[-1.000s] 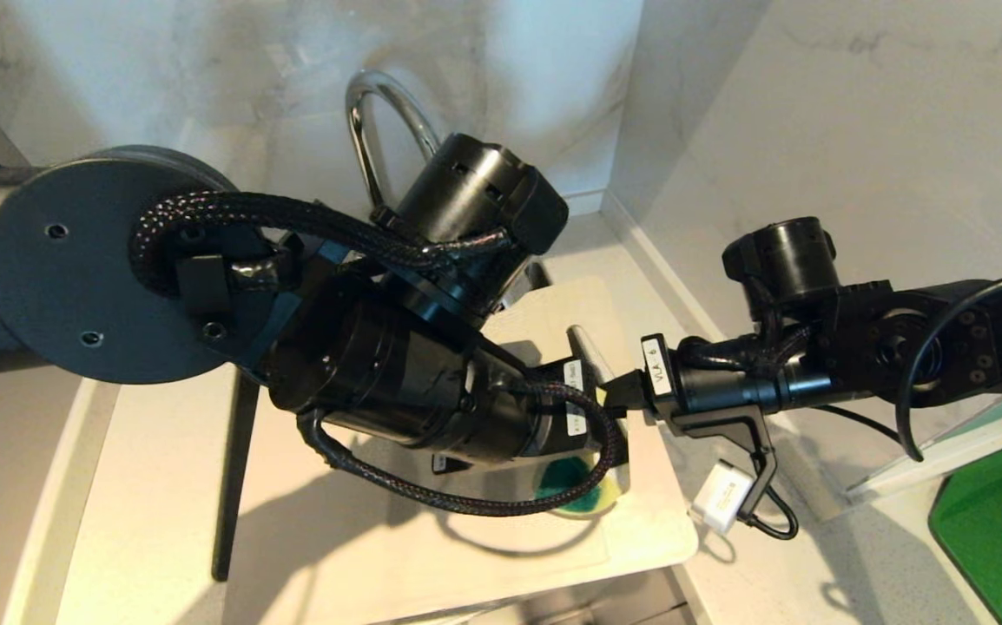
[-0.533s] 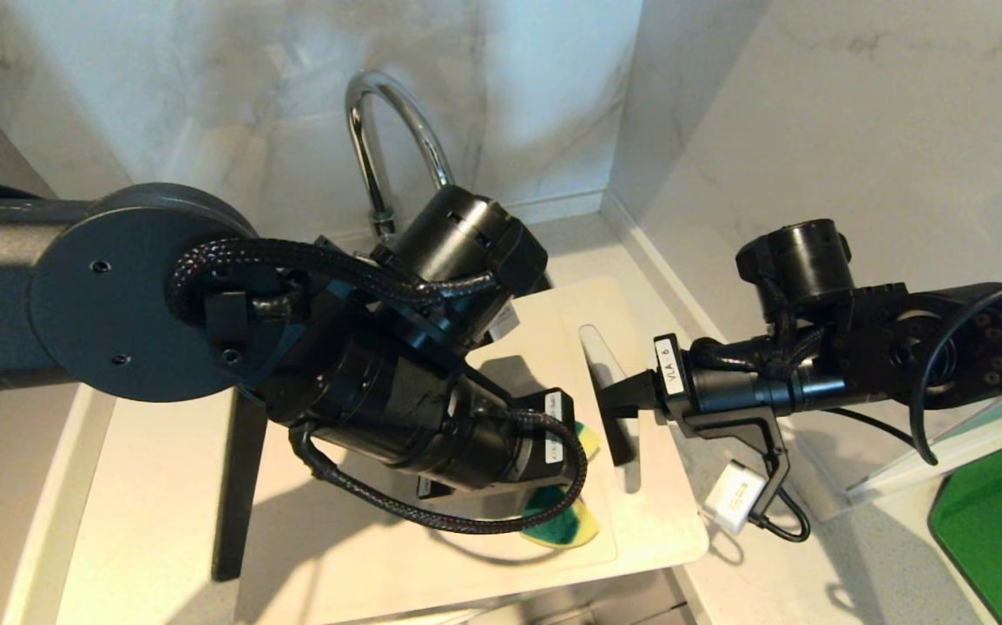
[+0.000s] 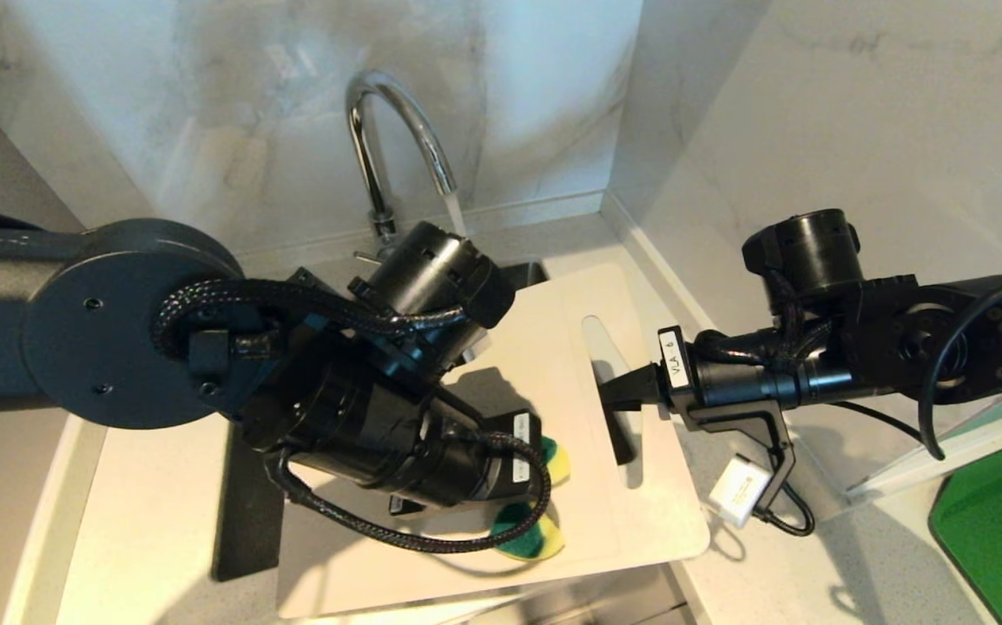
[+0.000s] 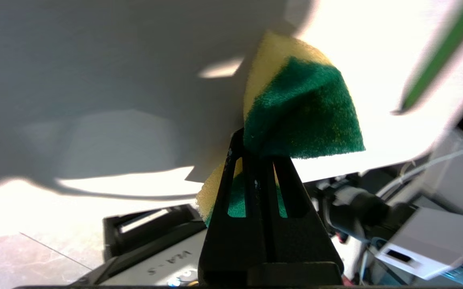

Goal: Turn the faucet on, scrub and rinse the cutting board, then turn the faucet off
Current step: Scrub the cutting board underwater

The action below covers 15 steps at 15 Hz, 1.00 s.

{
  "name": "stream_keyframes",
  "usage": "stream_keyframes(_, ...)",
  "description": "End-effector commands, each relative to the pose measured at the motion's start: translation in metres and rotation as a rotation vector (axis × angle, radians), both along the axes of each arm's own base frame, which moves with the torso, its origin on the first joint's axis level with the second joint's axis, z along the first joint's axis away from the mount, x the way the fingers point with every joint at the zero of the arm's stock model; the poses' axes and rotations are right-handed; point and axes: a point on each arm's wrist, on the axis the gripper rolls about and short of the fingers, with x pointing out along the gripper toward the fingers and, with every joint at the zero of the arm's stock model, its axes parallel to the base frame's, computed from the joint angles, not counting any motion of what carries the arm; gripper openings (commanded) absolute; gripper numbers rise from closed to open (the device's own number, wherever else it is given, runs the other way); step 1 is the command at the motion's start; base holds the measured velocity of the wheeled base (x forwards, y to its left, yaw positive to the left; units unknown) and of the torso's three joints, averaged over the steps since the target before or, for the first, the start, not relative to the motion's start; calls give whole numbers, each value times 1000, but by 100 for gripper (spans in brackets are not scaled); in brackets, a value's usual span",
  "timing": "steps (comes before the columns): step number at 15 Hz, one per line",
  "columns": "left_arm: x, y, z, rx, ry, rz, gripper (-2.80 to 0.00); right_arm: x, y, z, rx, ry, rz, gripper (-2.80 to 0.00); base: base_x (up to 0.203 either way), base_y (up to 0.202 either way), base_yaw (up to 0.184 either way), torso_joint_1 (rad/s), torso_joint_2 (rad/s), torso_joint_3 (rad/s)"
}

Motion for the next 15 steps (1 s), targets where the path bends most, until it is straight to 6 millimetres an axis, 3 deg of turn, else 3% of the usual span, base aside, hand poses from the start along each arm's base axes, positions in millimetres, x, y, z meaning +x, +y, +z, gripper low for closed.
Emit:
stream_keyframes(1,0,23,-3,2,-2,44,-280,-2,0,3,4,-19,14,-280,0,0,0,0,0,0)
stream_keyframes(5,3,64,-14,10,-15,118,-280,-1,0,3,4,-19,12,-280,0,0,0,0,0,0)
stream_keyframes(11,-2,127,-10,28,-55,210,-280,-1,0,3,4,-19,11,-280,0,0,0,0,0,0)
stream_keyframes(15,-4,156,-7,47,-85,256,-280,-1,0,3,4,-21,11,-280,0,0,0,0,0,0)
